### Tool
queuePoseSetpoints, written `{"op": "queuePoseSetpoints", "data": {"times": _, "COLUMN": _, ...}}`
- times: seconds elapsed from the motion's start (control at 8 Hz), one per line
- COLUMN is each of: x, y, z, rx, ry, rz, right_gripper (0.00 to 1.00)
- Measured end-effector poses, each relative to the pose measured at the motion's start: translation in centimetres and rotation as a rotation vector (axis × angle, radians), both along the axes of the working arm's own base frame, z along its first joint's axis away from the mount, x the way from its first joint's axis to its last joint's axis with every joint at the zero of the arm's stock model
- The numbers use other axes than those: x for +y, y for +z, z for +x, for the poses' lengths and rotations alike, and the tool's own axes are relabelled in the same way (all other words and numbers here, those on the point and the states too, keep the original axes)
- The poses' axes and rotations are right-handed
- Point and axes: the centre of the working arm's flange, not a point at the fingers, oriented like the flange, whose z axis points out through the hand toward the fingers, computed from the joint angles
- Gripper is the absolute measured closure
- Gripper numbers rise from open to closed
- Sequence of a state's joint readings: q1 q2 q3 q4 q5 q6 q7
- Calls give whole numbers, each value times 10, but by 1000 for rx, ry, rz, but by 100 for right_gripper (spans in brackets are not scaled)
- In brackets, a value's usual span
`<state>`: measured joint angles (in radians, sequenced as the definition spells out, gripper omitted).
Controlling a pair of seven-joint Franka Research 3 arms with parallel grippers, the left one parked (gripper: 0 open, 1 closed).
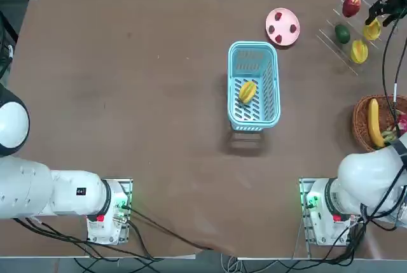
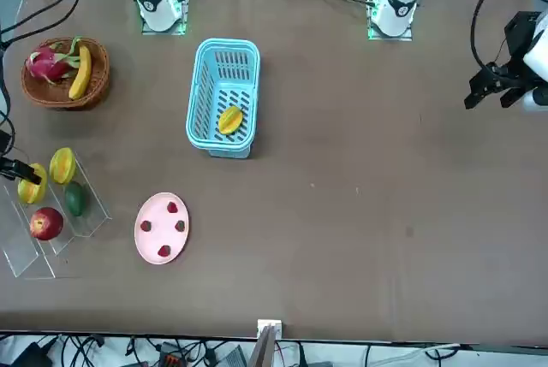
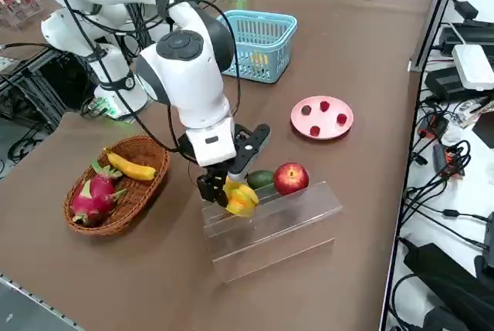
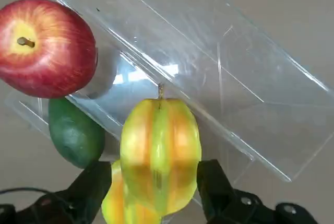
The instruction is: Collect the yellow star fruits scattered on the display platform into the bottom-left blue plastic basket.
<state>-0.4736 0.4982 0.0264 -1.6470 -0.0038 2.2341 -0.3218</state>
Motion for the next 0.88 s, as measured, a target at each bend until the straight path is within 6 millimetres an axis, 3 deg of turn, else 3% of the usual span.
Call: {"op": "queuePoseSetpoints", "data": {"times": 0.88, "x": -1, "y": 1, "z": 9, "rx": -16, "ry": 4, "rz": -4, "right_gripper": 0}}
